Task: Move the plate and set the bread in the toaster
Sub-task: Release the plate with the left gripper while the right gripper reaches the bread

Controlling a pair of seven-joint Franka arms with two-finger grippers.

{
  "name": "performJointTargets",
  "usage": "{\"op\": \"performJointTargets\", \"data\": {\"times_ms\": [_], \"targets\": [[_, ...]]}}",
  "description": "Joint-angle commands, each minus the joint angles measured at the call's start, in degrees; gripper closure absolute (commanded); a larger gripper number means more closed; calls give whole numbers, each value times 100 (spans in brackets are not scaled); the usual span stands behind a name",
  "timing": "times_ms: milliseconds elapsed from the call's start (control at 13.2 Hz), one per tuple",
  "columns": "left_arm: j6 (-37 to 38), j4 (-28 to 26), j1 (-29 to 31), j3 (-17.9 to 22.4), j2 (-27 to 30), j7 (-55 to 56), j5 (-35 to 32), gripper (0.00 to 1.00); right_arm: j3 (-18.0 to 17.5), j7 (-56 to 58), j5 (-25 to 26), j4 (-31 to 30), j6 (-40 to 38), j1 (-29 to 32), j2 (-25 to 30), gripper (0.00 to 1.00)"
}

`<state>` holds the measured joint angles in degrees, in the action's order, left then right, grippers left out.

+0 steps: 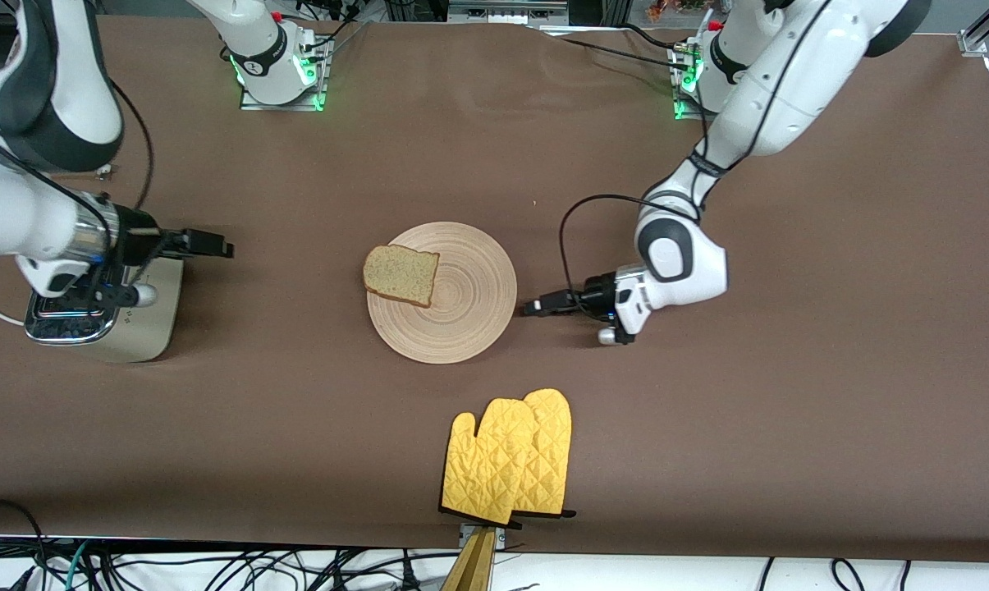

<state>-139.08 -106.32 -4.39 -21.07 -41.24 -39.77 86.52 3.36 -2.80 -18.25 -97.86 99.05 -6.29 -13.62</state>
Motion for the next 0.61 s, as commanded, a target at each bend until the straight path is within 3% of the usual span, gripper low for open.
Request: {"op": "performJointTargets", "data": {"times_ms": [0,151,303,530], "targets": [[598,-1414,796,-100,1299,-93,-142,0,-168,-248,-477,-1011,1032,13,228,0],[1108,-1839,1490,-82,1968,-23,-1350,0,-518,-265,-687,-1846,2280,22,272,0],[1339,-1779,1765,23,2496,502,-2765,0,-818,-257,-1135,-2498,3117,22,334,0],[1383,-1489,1959,172,2989,1312,-4971,0,-1424,-265,-1346,-3061,4311,13,185,0]]}}
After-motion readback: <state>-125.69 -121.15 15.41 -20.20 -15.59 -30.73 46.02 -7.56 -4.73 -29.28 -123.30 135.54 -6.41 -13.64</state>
